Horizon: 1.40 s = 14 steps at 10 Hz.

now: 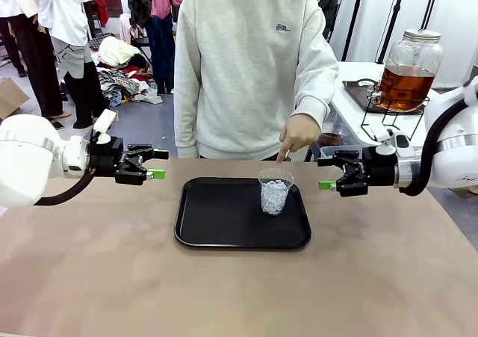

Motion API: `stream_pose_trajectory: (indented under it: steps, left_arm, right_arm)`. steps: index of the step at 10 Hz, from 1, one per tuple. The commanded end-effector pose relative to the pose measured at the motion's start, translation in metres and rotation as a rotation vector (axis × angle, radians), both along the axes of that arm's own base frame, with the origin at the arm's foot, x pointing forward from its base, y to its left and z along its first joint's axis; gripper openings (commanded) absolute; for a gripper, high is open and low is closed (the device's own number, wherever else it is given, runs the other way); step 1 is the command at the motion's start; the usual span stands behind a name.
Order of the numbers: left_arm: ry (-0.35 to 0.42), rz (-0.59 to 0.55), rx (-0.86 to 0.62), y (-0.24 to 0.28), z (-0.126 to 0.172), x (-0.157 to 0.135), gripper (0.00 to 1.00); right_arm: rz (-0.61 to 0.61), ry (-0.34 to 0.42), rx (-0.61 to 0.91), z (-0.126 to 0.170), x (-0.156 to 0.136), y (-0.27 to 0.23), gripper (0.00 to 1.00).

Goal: Pour the drink into the iced cup.
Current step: Pick up the iced cup indicated by the human and present it to them.

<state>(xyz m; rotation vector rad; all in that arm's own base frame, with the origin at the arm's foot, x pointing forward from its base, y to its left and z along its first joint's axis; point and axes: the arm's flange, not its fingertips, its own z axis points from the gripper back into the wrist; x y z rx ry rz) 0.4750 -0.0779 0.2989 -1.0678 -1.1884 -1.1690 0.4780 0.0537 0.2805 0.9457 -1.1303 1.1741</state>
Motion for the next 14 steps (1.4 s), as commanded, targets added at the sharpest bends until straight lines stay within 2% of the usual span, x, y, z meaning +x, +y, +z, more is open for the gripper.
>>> stream_pose_trajectory:
  steps: [1, 4, 9, 14]
  left_arm:
    - [0.002, 0.002, 0.000, -0.001, 0.002, 0.000, 1.00]
    - [0.002, 0.002, 0.000, -0.001, 0.002, 0.000, 1.00]
    - [0.002, 0.002, 0.000, -0.001, 0.002, 0.000, 1.00]
    - [0.002, 0.002, 0.000, -0.001, 0.002, 0.000, 1.00]
  right_arm:
    - [0.040, -0.034, 0.024, -0.013, 0.008, 0.009, 1.00]
    - [0.078, -0.003, 0.038, -0.034, 0.009, 0.020, 1.00]
    - [0.104, -0.011, 0.033, -0.060, 0.018, 0.036, 1.00]
    - [0.105, 0.005, 0.049, -0.073, 0.034, 0.048, 1.00]
